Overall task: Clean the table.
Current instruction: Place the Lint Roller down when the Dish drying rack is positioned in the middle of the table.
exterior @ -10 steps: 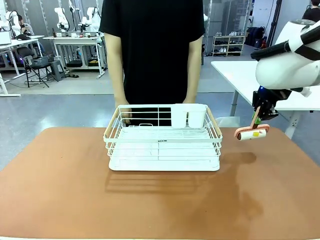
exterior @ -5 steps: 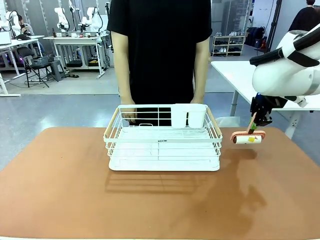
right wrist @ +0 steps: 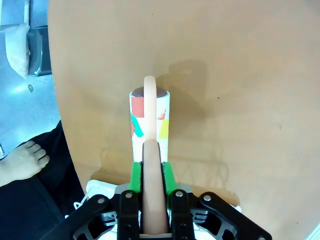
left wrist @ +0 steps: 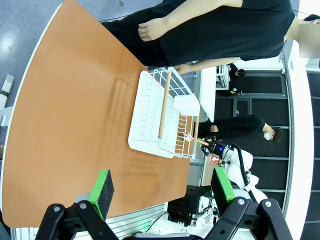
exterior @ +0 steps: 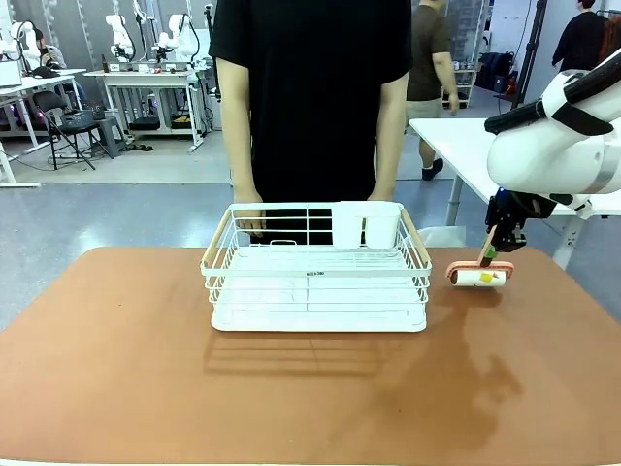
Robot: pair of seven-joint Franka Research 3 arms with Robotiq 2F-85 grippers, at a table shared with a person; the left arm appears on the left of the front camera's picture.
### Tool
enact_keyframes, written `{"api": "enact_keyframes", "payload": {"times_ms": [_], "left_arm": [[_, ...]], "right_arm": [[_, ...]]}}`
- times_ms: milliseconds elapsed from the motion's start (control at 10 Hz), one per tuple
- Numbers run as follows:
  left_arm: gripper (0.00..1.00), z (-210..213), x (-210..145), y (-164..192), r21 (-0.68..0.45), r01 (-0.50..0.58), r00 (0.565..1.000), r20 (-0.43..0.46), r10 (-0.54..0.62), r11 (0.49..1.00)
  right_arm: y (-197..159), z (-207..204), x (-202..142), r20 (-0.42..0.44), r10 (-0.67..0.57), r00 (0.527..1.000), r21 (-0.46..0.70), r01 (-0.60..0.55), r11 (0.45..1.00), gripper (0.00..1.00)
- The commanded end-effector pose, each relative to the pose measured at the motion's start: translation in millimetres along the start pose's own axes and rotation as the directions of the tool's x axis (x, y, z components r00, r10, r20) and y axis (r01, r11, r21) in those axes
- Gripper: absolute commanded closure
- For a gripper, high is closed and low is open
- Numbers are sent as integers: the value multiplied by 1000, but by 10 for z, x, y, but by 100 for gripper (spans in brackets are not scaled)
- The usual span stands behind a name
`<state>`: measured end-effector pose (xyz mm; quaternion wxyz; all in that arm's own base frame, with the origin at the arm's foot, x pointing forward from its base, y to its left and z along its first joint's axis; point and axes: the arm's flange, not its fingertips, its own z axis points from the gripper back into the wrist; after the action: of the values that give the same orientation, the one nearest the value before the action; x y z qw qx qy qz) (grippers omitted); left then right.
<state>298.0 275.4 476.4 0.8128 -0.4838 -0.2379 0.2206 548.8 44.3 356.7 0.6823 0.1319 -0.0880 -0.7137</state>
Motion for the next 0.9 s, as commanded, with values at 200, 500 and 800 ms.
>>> {"api": "enact_keyframes", "payload": {"times_ms": [200, 500, 800], "left_arm": [[0, 43, 5, 4, -13, 23, 1000, -6, -23, 1000], [0, 43, 5, 4, -13, 23, 1000, -6, -23, 1000], [0, 43, 5, 4, -13, 23, 1000, -6, -23, 1000]], "right_arm": [[-22, -25, -59, 8, -42, 999, 10, 42, 999, 79], [-30, -44, -58, 17, -48, 999, 2, 48, 999, 49], [-40, 77, -25, 26, -70, 997, -9, 70, 998, 2]]}}
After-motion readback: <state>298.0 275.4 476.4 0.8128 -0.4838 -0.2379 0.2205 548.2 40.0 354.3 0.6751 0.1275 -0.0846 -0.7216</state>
